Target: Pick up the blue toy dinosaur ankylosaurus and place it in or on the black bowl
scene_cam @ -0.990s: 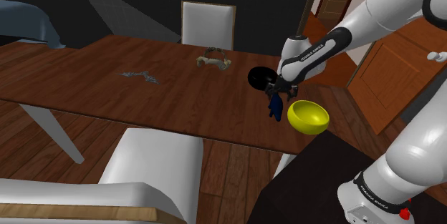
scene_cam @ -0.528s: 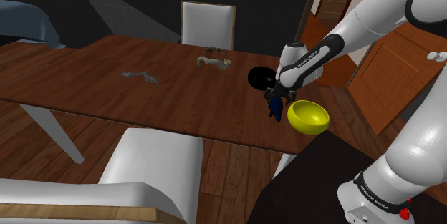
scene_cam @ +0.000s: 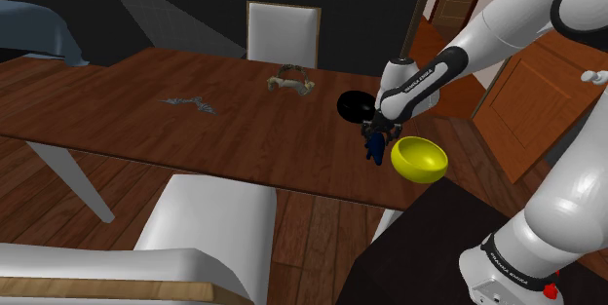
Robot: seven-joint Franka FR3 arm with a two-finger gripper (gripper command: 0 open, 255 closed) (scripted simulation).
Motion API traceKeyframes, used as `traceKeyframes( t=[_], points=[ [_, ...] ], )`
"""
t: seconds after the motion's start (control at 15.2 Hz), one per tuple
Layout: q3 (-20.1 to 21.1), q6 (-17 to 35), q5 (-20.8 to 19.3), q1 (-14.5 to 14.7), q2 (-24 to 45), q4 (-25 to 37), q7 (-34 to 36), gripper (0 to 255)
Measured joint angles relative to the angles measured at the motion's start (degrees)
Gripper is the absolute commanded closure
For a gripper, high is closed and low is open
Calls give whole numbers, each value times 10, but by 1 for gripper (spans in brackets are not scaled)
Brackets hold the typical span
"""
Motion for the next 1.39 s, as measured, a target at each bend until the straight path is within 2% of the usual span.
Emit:
traceKeyframes(
  t=[0.53, 1.39],
  points=[
    [0, -4, 1, 0, -4, 0, -1, 255],
    [6, -98, 20, -2, -91, 8, -19, 255]
  ],
)
